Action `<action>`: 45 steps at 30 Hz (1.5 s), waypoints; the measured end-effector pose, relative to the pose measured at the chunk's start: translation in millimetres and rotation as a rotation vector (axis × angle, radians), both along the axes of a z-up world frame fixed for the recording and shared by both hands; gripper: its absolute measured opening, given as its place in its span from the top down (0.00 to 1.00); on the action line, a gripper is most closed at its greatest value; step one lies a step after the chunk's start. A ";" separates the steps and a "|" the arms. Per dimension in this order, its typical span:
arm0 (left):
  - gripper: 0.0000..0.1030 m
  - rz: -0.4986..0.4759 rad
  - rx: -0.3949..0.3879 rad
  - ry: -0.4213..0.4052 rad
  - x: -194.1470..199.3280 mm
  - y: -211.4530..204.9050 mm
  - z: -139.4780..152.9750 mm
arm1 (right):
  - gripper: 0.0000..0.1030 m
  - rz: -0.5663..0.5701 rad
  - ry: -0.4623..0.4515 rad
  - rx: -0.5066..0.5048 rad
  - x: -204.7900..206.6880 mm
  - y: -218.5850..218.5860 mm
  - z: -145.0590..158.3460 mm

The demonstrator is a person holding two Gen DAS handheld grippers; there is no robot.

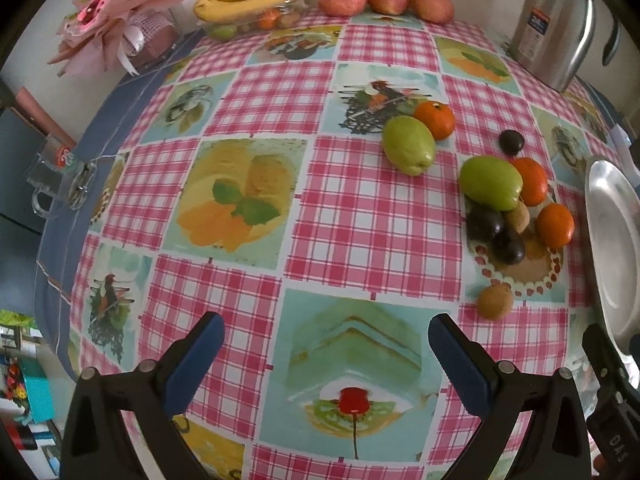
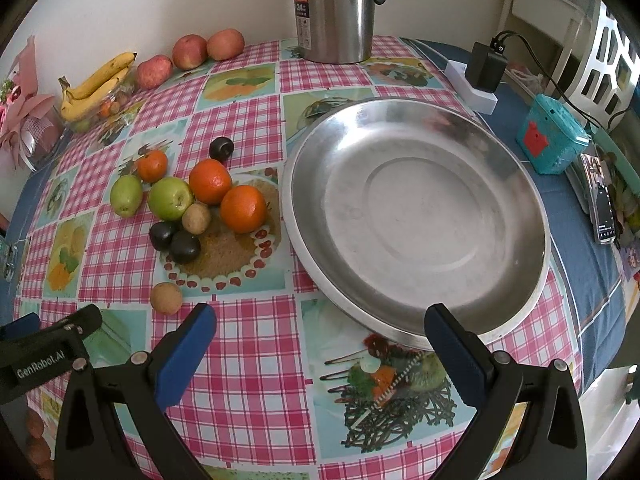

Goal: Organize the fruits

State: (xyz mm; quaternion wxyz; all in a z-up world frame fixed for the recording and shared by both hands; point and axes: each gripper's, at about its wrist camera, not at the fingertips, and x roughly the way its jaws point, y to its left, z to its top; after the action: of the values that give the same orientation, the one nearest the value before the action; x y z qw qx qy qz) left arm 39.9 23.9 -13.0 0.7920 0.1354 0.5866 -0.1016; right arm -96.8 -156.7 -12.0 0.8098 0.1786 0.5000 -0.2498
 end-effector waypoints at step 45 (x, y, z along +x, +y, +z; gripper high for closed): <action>0.00 -0.006 -0.076 -0.061 -13.4 -5.3 12.4 | 0.00 0.007 0.003 -0.006 0.8 -0.5 -0.6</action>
State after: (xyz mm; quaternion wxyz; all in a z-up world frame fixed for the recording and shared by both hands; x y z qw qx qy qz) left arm 26.5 18.6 -0.7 0.8137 0.1100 0.5576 -0.1223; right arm -96.0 -157.3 -12.6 0.8105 0.1740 0.5010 -0.2486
